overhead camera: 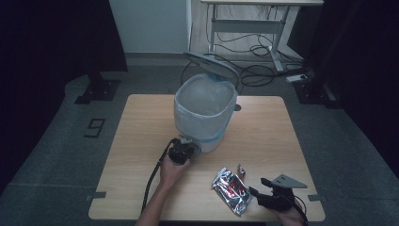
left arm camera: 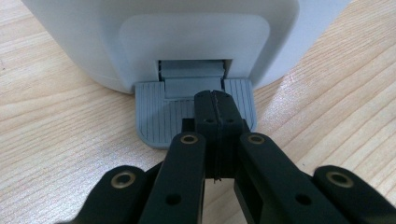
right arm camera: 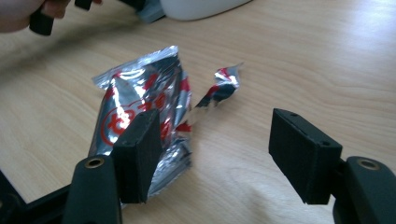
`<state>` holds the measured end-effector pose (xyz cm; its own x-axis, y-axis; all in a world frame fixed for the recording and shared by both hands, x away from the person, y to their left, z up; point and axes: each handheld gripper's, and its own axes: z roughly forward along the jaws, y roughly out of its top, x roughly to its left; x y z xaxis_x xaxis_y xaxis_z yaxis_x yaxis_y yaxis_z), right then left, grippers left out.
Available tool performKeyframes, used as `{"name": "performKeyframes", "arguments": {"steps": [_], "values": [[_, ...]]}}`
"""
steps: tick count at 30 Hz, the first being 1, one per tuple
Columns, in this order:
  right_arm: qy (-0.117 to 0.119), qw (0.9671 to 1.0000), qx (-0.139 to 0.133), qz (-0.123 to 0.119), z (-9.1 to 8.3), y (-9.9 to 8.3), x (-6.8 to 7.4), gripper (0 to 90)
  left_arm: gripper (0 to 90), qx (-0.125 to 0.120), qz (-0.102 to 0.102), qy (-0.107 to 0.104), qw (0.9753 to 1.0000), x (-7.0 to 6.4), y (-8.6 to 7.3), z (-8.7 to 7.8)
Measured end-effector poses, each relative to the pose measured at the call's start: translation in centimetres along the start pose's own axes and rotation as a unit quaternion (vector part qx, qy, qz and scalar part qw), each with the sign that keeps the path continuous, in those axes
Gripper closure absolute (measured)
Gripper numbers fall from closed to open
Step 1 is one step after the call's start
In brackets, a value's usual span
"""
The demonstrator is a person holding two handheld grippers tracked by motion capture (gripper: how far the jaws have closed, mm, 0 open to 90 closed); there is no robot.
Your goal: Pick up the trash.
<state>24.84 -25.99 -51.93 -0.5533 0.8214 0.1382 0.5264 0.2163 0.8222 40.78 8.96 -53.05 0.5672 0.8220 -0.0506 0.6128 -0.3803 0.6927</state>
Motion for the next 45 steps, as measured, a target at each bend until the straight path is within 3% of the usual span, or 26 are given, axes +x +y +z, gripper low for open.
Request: {"name": "performKeyframes", "arguments": {"steps": [9,12,18,24,30,39,45], "values": [[0.014,0.9992,0.036,-0.011,1.6,-0.8,0.9,37.1,90.0,0.001,0.004,0.003,1.0000,-0.1,0.0,0.0],[0.016,0.9986,0.048,-0.016,2.0,-1.0,1.1,41.7,90.0,0.000,0.004,0.002,1.0000,-0.1,0.0,0.0],[0.025,0.9977,0.060,-0.017,2.3,-1.1,1.1,63.3,90.0,0.000,0.006,0.004,1.0000,-0.1,0.0,0.0],[0.032,0.9973,0.066,0.002,2.2,-1.0,0.6,80.0,90.0,0.002,0.016,0.009,0.9998,-0.3,0.0,0.0],[0.022,0.9987,0.045,0.012,1.5,-0.7,0.0,85.5,90.0,0.005,0.015,0.009,0.9998,-0.3,0.1,0.0],[0.012,0.9997,0.006,0.021,0.3,-0.1,-0.6,86.6,90.0,0.003,0.012,0.006,0.9999,-0.2,0.1,0.0],[0.008,0.9997,-0.007,0.022,-0.1,0.1,-0.8,86.8,90.0,0.003,0.011,0.005,0.9999,-0.1,0.1,0.0]]}}
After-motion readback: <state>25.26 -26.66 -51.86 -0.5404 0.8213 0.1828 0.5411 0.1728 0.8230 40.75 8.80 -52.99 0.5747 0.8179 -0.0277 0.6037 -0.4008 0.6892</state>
